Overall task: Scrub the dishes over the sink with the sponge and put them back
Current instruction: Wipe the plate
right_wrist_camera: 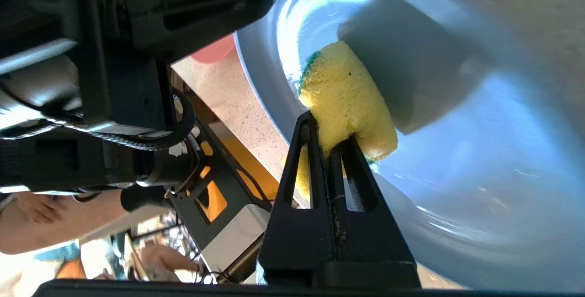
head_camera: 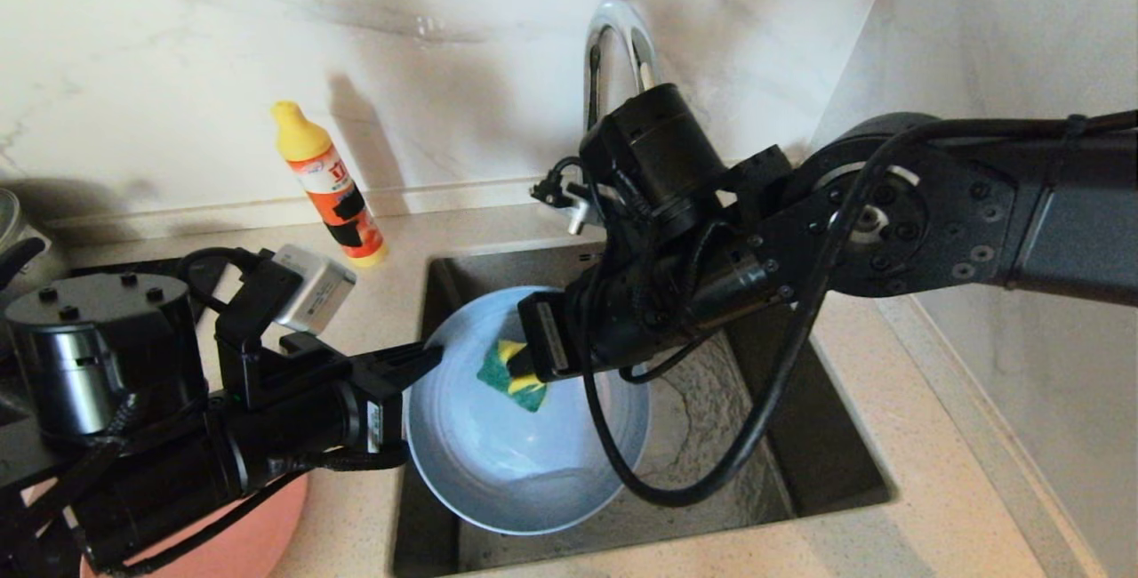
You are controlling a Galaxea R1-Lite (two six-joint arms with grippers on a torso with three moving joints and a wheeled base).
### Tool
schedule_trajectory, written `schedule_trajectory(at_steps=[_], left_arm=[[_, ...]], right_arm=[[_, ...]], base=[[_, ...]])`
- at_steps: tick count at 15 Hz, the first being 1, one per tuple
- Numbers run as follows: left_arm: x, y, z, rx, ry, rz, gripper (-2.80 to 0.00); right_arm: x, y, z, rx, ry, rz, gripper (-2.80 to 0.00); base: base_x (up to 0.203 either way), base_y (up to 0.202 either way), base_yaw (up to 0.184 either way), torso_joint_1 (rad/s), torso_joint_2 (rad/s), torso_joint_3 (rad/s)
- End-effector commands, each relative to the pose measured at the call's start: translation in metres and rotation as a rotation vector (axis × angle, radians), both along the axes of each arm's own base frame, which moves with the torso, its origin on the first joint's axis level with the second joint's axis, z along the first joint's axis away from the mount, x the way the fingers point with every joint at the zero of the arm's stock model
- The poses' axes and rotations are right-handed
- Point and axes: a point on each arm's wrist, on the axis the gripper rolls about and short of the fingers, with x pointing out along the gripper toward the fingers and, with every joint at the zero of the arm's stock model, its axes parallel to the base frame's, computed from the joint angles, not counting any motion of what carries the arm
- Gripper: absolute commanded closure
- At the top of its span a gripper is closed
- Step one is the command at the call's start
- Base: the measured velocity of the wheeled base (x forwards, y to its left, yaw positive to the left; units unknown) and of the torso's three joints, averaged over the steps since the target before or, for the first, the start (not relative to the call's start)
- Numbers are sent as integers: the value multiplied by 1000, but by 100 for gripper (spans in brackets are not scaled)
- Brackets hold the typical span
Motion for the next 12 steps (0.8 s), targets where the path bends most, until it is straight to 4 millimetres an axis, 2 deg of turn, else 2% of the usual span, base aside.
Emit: schedule_trajectory(at_steps=[1, 3, 4, 8, 10, 12], left_arm=[[-1, 0, 1, -3, -6, 0, 0], [-2, 1, 2, -5, -11, 4, 0], [-2, 2, 3, -7, -15, 5, 0], [-4, 2, 8, -17, -35, 9, 0], [-2, 2, 9, -17, -36, 9, 0], [-1, 1, 8, -15, -32, 9, 0]], right_arm=[[-4, -17, 17, 24, -18, -23, 0], [-5, -35, 22, 1, 7, -54, 0], [-5, -40, 19, -23, 30, -62, 0], [-13, -51, -9, -112, 115, -65, 0], [-16, -43, -27, -136, 137, -40, 0], [-25, -20, -46, -150, 141, 17, 0]], base=[[0, 0, 0, 0, 0, 0], [0, 0, 0, 0, 0, 0], [0, 0, 0, 0, 0, 0], [0, 0, 0, 0, 0, 0], [0, 0, 0, 0, 0, 0], [0, 0, 0, 0, 0, 0]])
